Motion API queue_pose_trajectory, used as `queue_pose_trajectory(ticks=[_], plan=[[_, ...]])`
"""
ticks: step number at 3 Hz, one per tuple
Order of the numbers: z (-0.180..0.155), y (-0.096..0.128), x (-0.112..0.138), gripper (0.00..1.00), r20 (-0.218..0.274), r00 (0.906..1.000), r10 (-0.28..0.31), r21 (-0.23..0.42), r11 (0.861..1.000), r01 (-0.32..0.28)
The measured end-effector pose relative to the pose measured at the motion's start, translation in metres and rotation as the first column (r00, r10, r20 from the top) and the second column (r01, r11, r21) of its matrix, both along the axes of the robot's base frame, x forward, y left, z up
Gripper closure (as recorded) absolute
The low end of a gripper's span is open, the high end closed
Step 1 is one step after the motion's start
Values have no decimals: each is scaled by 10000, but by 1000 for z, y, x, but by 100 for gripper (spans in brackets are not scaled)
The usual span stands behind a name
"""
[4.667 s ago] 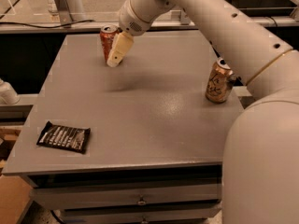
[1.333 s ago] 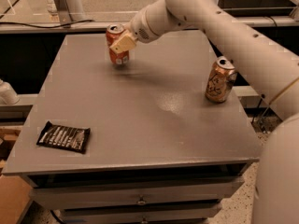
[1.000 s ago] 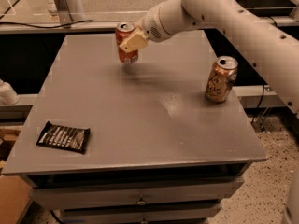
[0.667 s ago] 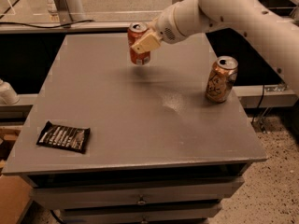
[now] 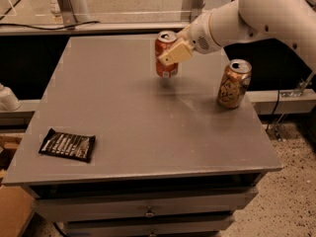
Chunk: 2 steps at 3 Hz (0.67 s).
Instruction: Move coke can near orange can
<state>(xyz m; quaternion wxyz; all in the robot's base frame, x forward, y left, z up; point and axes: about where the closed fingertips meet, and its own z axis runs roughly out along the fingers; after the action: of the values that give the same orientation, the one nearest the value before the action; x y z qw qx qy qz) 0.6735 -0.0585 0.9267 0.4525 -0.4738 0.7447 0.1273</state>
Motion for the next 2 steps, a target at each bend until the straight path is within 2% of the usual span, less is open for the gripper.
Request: queue_pose_trajectory(ticks=[2], plan=[[-2, -25, -19, 100, 49, 9998, -175, -177, 9997, 176]])
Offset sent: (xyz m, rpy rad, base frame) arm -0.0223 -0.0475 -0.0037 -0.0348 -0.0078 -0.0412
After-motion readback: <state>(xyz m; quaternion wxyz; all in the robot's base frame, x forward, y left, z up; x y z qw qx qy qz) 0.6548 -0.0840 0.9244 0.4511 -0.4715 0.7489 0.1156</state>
